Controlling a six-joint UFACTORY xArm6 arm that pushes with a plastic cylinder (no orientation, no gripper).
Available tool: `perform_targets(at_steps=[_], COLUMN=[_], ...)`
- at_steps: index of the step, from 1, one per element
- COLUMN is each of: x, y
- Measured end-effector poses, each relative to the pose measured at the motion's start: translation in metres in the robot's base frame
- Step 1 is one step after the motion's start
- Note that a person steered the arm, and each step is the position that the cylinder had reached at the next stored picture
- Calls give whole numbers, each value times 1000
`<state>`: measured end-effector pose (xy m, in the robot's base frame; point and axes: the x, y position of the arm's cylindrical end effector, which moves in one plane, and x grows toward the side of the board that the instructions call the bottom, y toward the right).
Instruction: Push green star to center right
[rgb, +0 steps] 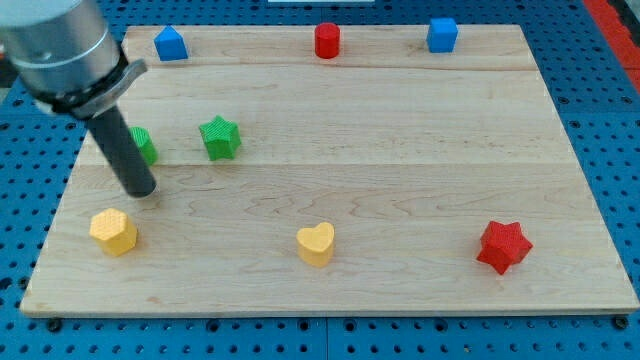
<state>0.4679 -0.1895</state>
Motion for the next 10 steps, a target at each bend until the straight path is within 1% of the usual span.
perform_targets(at_steps=[1, 2, 3, 4, 5, 6, 7, 8, 9, 10], x=[-29, -39, -49, -79, -59, -63, -74, -89, -79, -71], y=[54, 29, 21, 57, 138, 148, 99, 179, 285, 323])
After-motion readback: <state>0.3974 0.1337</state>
